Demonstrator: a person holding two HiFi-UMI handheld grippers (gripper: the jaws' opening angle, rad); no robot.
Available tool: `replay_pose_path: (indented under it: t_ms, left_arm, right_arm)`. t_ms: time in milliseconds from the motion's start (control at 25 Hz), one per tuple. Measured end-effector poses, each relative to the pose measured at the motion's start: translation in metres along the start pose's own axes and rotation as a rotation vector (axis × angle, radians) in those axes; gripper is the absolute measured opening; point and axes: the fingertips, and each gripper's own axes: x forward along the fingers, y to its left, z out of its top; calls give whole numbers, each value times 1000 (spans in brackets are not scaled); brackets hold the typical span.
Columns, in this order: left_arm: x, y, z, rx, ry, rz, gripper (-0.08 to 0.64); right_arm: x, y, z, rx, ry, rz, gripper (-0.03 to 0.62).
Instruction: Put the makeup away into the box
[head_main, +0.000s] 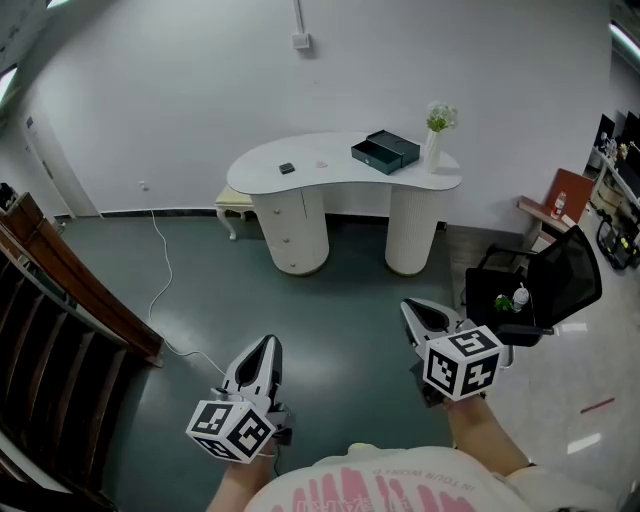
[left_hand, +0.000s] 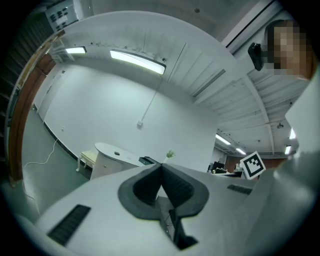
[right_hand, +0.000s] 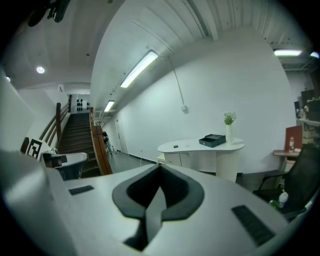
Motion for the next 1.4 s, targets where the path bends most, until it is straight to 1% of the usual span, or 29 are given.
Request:
replay_pose_path:
  t_ms: [80,120,280,400,560,680,800,880,960,1080,1280,1400]
  left_arm:
    - [13,3,2,-15,-25,3,2]
    - [18,4,-1,-25,-23,1,2]
    - [33,13,-28,-73,24,8,2]
    - [43,24,-45,-87,67,27,2]
    - [57,39,-61,-109,109,25,2]
    - [71,53,-66,-119,116,33,2]
    - [87,76,-59,-101,94,36,2]
    - [104,95,-54,-108,89,34,2]
    - [126,113,-48,-107,103,24,2]
    - [160,139,-32,-84,119,4,2]
    - [213,180,4,-66,100,-38,2]
    - [242,201,24,-61,90,-62,2]
  right_arm:
    - [13,-10,5,9,-3,14,-2]
    - [18,-15,4,9,2,19,-2]
    - [33,-31,-15,14,54,20,-2]
    - [44,-41,-30,27,93,10,-2]
    - [57,-53,-46,42,136,-5,-1]
    - [72,-65,-54,66,162,-22,-1]
    - [99,-68,-55,100,166,-26,-2]
    - [122,-70,-50,96,165,-28,-2]
    - [148,-72,-43,83,174,-37,-2]
    - [191,-72,-27,79,169,-45,-2]
    - [258,-61,8,52,136,-27,-2]
    - [293,-60,28,55,117,-29,-1]
